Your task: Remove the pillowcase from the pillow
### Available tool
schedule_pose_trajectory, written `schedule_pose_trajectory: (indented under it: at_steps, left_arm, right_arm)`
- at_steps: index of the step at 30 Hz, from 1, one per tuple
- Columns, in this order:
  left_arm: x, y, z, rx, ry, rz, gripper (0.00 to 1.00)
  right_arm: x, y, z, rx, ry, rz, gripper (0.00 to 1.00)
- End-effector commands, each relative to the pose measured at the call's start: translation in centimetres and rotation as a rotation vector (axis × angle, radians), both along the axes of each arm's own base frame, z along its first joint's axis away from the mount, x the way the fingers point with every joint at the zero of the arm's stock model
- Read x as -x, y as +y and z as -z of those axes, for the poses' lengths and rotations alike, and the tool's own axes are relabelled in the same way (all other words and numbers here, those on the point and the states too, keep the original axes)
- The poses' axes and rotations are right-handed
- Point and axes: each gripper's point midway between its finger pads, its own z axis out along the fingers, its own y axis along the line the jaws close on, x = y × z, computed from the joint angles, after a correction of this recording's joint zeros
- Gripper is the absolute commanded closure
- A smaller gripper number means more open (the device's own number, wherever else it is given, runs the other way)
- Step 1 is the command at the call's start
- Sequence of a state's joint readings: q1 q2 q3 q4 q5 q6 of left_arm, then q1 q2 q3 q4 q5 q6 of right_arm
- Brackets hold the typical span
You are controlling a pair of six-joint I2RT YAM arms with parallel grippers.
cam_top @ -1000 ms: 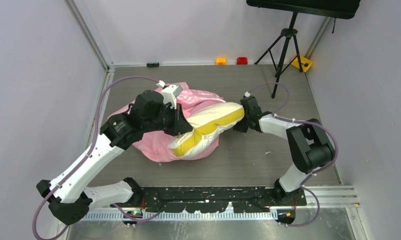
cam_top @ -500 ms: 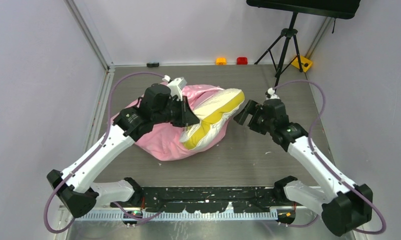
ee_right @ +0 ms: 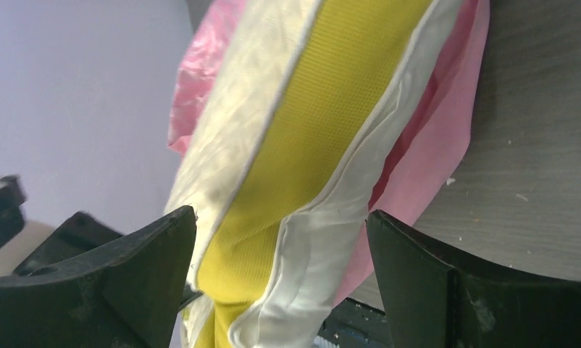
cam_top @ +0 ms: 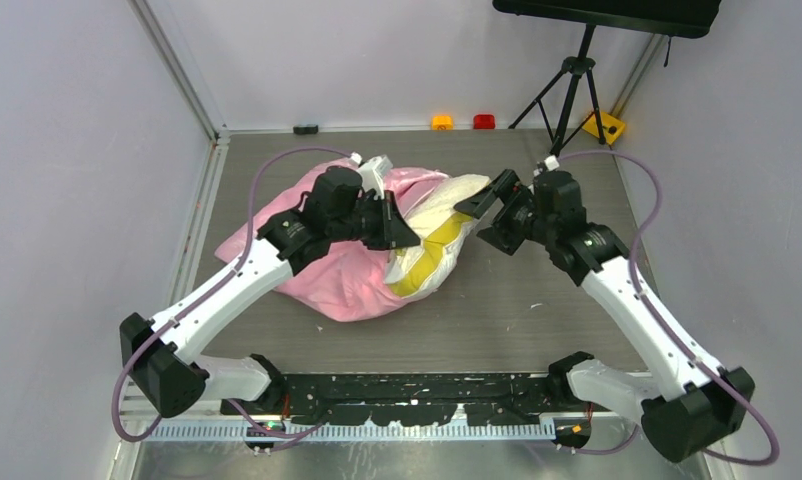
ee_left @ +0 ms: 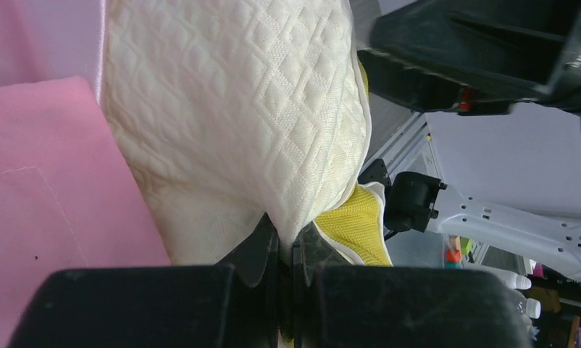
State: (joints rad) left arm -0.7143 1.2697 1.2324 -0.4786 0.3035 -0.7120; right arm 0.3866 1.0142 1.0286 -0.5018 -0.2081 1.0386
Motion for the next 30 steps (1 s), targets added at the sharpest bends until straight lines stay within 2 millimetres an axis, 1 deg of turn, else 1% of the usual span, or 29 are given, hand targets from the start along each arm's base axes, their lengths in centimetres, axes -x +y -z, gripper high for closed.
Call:
schedule_pose_trajectory:
  at_steps: [1,3,6,7,8,9,10,11,12,13,16,17,18,20,21,24,27,30]
  left_arm:
    - [0.7,-2.7,-4.8,0.148,-0.138,0.099,1.0]
    - [1.7,-3.6,-5.2,0.142,-0.172,0.148,1.0]
    - [2.8,-4.4,-5.5,0.139,-0.204,0.206,1.0]
    - [3.1,-4.5,-5.6,0.141,-0.209,0.22,0.97]
    - [3.2,-4.3,-5.5,0.133,-0.21,0.228,0.89]
    - [3.3,-4.0,-5.3,0.114,-0.215,0.231,0.78]
    - [3.1,-3.5,-5.2,0.076,-0.229,0.217,0.46]
    - [2.6,-2.5,-4.6,0.018,-0.225,0.169,0.19]
    - [1.7,-1.1,-3.9,-0.061,-0.224,0.105,0.03]
    - [0.6,0.5,-3.3,-0.153,-0.238,0.029,0.01]
    - [-1.0,4.7,-1.4,-0.389,-0.222,-0.116,0.0]
    - [-1.3,5.7,-0.8,-0.443,-0.215,-0.155,0.0]
    - [-1.5,6.3,-0.3,-0.474,-0.208,-0.171,0.0]
    - [-1.5,6.2,1.2,-0.51,-0.179,-0.16,0.0]
    - [-1.5,5.9,2.1,-0.522,-0.16,-0.143,0.0]
    - [-1.2,4.9,4.3,-0.592,-0.12,-0.104,0.0]
    - [-1.4,3.6,5.0,-0.684,-0.177,-0.084,0.0]
    - [-1.6,2.4,5.9,-0.721,-0.189,-0.057,0.0]
  right_arm:
    - [-0.6,2.0,0.6,-0.066,0.082,-0.005,0.08]
    - [-1.1,2.1,1.3,-0.066,0.095,0.009,0.08]
    - [-1.7,2.4,3.0,-0.069,0.125,0.022,0.09]
    - [-1.8,2.5,3.7,-0.069,0.137,0.024,0.18]
    - [-1.9,2.5,4.6,-0.063,0.151,0.026,0.33]
    - [-1.9,2.3,5.3,-0.047,0.159,0.03,0.51]
    - [-1.9,2.1,6.0,-0.024,0.162,0.032,0.73]
    - [-1.8,1.7,6.7,0.011,0.168,0.037,0.88]
    - [-1.6,1.2,7.4,0.05,0.169,0.036,0.98]
    - [-1.5,0.9,8.0,0.09,0.158,0.019,0.99]
    - [-0.3,0.4,9.6,0.183,0.119,-0.067,1.0]
    - [0.1,0.4,10.2,0.2,0.106,-0.101,1.0]
    - [0.6,0.3,10.7,0.216,0.091,-0.134,1.0]
    - [1.3,0.3,11.6,0.22,0.074,-0.169,1.0]
    - [1.7,0.3,12.2,0.223,0.076,-0.181,1.0]
    - [2.3,0.2,12.9,0.229,0.079,-0.199,1.0]
    - [2.5,0.0,13.2,0.242,0.083,-0.204,1.0]
    - [2.5,-0.2,13.1,0.251,0.071,-0.198,1.0]
